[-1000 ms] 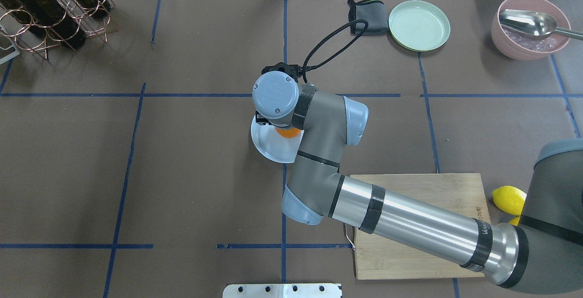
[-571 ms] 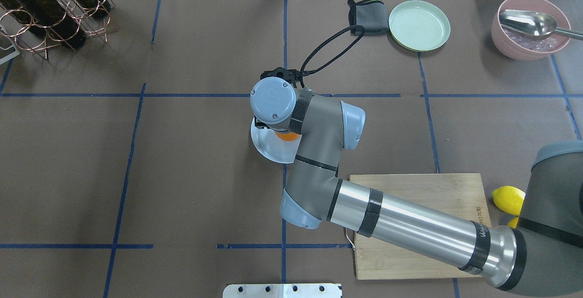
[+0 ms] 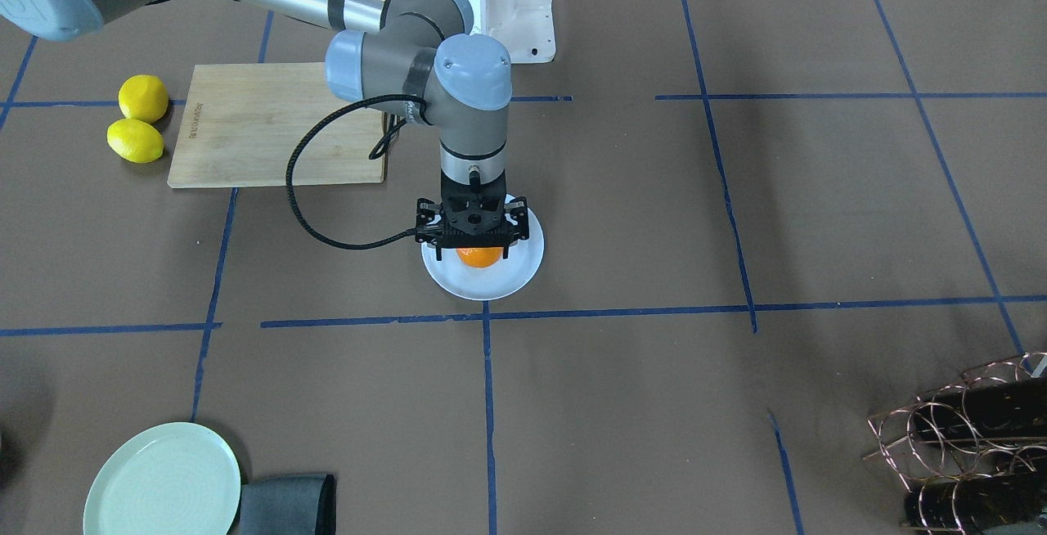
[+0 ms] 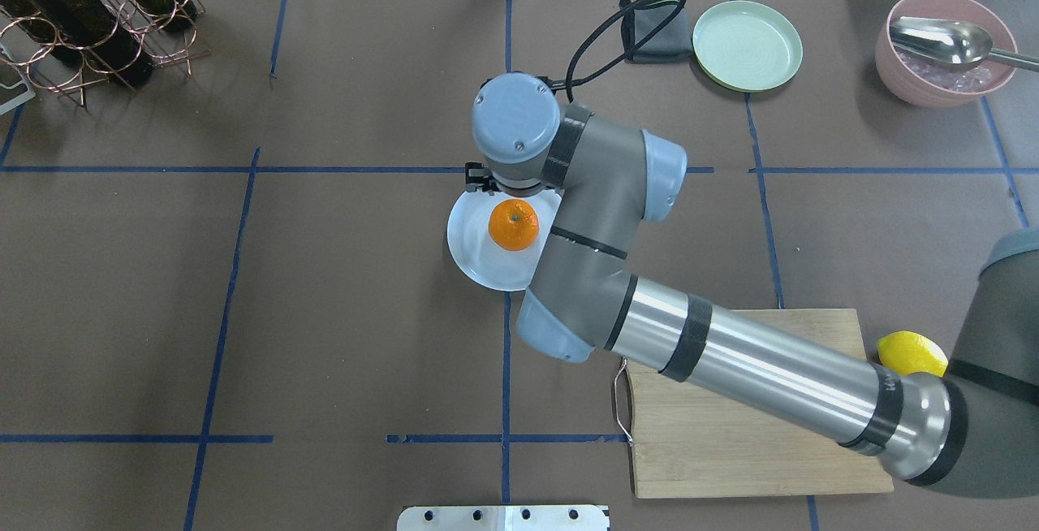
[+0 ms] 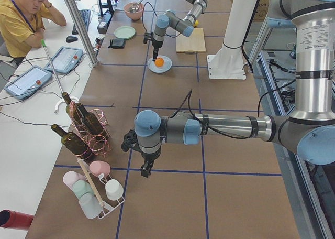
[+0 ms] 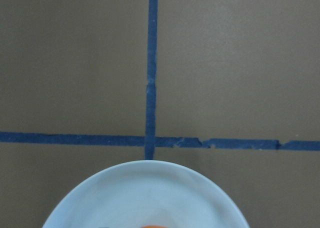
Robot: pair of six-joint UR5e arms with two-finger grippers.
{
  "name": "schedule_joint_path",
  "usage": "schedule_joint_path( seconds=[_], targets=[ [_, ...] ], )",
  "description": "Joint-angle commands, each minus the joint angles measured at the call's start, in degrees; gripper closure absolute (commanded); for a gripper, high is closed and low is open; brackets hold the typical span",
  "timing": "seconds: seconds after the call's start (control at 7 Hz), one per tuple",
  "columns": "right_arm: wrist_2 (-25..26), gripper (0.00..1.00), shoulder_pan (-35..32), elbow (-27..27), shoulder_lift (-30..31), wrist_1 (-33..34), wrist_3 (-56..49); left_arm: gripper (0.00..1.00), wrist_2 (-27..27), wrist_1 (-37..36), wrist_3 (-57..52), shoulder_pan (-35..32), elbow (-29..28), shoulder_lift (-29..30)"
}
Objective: Pick orange to plate
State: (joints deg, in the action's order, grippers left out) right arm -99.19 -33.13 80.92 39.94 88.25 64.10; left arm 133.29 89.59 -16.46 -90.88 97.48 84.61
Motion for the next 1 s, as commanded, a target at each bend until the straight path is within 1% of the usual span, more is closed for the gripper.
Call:
schedule_joint_path(
  seconds=[0.0, 0.14, 0.29, 0.43, 0.57, 0.71, 0.86],
  targets=[
    [-11.0, 0.00, -11.2, 14.5, 11.3, 6.0, -16.2, 0.00, 0.0, -0.3, 0.0, 0.0, 0.0, -0.8],
    [-16.9, 0.00, -17.3, 20.4, 19.0, 6.6, -25.6, 0.00, -0.1, -0.2, 0.0, 0.0, 0.1, -1.1],
    [-21.3, 0.00, -23.8, 24.0, 26.7, 6.7, -36.4, 0.00, 0.0, -0.2, 0.1, 0.0, -0.2, -1.1],
    [-24.7, 0.00, -30.3, 24.9, 32.9, 6.7, -46.9, 0.00, 0.4, -0.5, 0.2, 0.0, -0.1, -1.2],
    [-25.1, 0.00, -35.4, 24.8, 37.7, 6.5, -52.9, 0.00, 2.0, -0.6, 0.5, 0.0, -0.1, -1.2],
    [-24.8, 0.00, -39.4, 24.8, 42.8, 5.9, -54.8, 0.00, 2.4, -0.8, 0.6, -0.1, -0.1, -1.6],
    [-25.7, 0.00, -43.6, 24.6, 44.8, 6.0, -55.1, 0.00, 2.5, -2.0, 1.0, -0.2, 0.0, -1.5]
  ],
)
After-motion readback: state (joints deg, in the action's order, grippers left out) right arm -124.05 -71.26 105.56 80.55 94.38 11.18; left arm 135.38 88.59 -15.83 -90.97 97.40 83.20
